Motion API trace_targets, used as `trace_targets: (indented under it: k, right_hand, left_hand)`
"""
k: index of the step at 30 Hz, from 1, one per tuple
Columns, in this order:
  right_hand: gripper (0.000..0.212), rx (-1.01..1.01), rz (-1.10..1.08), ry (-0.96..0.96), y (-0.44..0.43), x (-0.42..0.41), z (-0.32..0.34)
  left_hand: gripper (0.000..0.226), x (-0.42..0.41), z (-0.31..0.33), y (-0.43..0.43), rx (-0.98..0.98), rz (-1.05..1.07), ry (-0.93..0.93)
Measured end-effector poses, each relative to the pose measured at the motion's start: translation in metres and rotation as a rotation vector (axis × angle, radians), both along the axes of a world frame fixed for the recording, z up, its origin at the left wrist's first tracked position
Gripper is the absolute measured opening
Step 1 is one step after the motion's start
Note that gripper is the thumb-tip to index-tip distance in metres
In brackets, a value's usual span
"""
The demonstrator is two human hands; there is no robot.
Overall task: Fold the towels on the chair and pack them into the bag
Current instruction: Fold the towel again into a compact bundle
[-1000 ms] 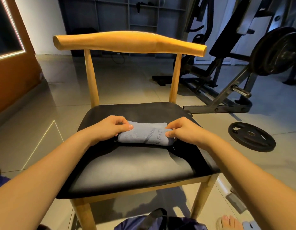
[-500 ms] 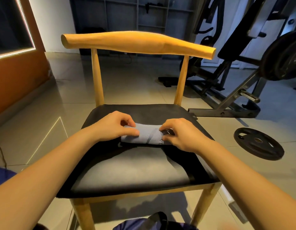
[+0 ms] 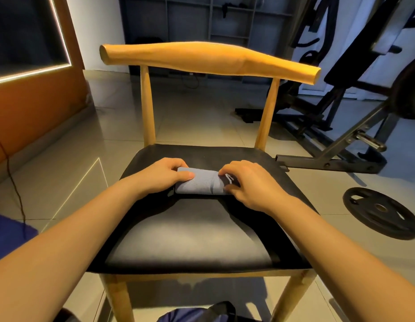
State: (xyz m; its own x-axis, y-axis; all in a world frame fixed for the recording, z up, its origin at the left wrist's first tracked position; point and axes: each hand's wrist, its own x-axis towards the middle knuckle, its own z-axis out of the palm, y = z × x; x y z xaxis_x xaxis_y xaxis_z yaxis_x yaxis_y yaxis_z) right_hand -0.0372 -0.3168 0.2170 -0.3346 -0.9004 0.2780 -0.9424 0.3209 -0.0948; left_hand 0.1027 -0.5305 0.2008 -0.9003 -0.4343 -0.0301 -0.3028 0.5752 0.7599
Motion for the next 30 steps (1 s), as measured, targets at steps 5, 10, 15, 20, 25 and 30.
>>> trace_targets:
  k: [5,10,15,20,25,30]
  right_hand:
    - [0.027,-0.019,-0.049,-0.139,-0.012,-0.011,-0.005]
    - [0.027,0.019,-0.04,-0.001,-0.018,-0.008,-0.009]
    - [0.047,0.012,0.057,0.131,-0.016,-0.006,-0.01]
    - [0.031,-0.024,0.048,0.044,-0.024,-0.013,-0.015]
    - [0.028,-0.082,0.029,-0.074,-0.022,-0.013,-0.015]
    - [0.026,-0.158,0.019,-0.146,-0.015,-0.01,-0.018]
  left_hand:
    - [0.025,-0.009,-0.003,0.001,-0.052,0.104,-0.018]
    - [0.025,-0.013,-0.003,-0.003,0.002,0.141,0.005]
    - [0.027,-0.018,0.001,-0.01,0.014,0.145,-0.052]
    - [0.06,-0.014,0.008,-0.012,0.064,0.067,-0.186]
    - [0.052,-0.009,0.013,-0.007,0.06,-0.018,-0.235]
    - [0.039,-0.004,0.01,0.005,-0.049,-0.075,-0.124]
